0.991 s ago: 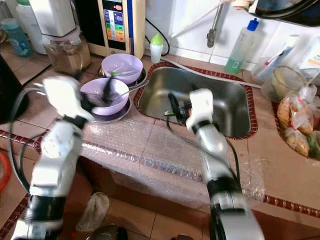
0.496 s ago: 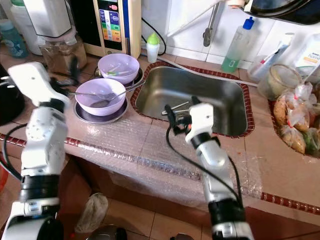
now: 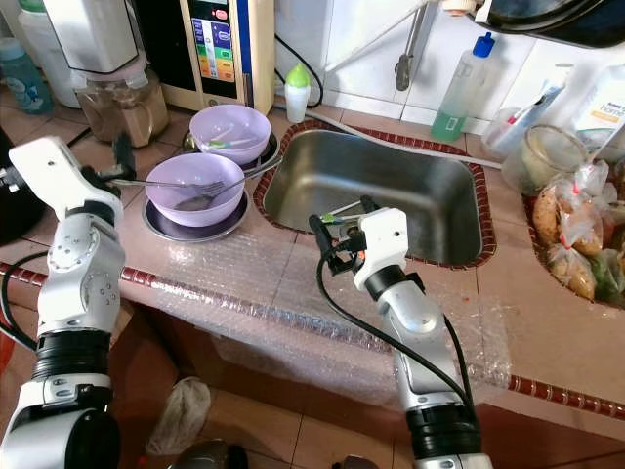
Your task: Kitchen organization
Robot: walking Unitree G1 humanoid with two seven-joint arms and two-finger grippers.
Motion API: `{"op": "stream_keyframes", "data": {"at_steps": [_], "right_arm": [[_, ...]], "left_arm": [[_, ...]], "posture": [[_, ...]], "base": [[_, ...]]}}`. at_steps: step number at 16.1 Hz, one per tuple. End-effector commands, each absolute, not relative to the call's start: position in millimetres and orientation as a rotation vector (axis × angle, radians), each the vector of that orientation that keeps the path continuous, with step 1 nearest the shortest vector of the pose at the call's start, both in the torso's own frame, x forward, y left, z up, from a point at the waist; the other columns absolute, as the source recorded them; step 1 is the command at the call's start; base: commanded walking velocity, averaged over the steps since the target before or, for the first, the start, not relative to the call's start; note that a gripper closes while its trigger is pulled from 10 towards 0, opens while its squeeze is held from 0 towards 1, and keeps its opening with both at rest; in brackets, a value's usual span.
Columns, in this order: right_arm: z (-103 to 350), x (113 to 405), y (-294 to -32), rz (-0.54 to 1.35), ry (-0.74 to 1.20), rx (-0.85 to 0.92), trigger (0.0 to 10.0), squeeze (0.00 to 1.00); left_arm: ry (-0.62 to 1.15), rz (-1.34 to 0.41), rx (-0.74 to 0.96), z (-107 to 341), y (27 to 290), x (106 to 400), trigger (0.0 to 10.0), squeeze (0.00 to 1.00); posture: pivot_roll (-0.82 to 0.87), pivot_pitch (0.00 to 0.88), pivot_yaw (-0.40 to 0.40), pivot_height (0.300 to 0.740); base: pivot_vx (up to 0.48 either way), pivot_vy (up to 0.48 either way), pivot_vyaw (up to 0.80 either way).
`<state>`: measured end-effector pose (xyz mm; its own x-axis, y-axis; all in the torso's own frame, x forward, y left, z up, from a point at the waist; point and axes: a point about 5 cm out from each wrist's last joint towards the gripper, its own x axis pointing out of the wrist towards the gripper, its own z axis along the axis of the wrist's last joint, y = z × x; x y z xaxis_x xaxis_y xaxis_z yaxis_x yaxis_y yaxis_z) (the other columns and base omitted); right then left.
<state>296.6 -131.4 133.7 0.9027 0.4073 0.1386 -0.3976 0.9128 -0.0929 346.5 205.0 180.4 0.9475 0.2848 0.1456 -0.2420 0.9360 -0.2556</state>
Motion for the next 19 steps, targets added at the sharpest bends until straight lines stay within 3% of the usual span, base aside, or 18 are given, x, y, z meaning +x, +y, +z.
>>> {"op": "stream_keyframes", "data": {"at_steps": [1, 5, 7, 9, 19], "right_arm": [[137.5, 295.4, -131.3, 0.426, -0.164, -0.068, 10.0, 0.00], [136.6, 294.5, -125.5, 0.459, -0.150, -0.081, 10.0, 0.00], [136.8, 294.2, -124.2, 0.465, -0.148, -0.082, 10.0, 0.00], [136.7, 294.3, -123.9, 0.466, -0.146, -0.083, 10.0, 0.00], [138.7, 298.7, -118.7, 0.482, -0.150, -0.082, 10.0, 0.00]], "left_arm": [[-0.188, 0.274, -0.246, 186.3, 203.6, 350.5, 10.0, 0.00], [-0.060, 0.229, -0.324, 166.4, 196.1, 355.2, 10.0, 0.00], [-0.043, 0.208, -0.345, 163.2, 192.1, 356.8, 3.6, 0.00], [-0.032, 0.191, -0.352, 162.3, 189.0, 357.7, 0.0, 0.00], [-0.002, 0.163, -0.422, 160.6, 185.6, 358.4, 0.0, 0.00]], "posture": [[-0.03, 0.000, -0.021, 0.740], [-0.02, 0.000, -0.022, 0.740], [-0.02, 0.000, -0.020, 0.740], [-0.03, 0.000, -0.019, 0.740], [-0.01, 0.000, -0.015, 0.740]], "base": [[0.000, 0.000, 0.00], [0.000, 0.000, 0.00], [0.000, 0.000, 0.00], [0.000, 0.000, 0.00], [0.000, 0.000, 0.00]]}}
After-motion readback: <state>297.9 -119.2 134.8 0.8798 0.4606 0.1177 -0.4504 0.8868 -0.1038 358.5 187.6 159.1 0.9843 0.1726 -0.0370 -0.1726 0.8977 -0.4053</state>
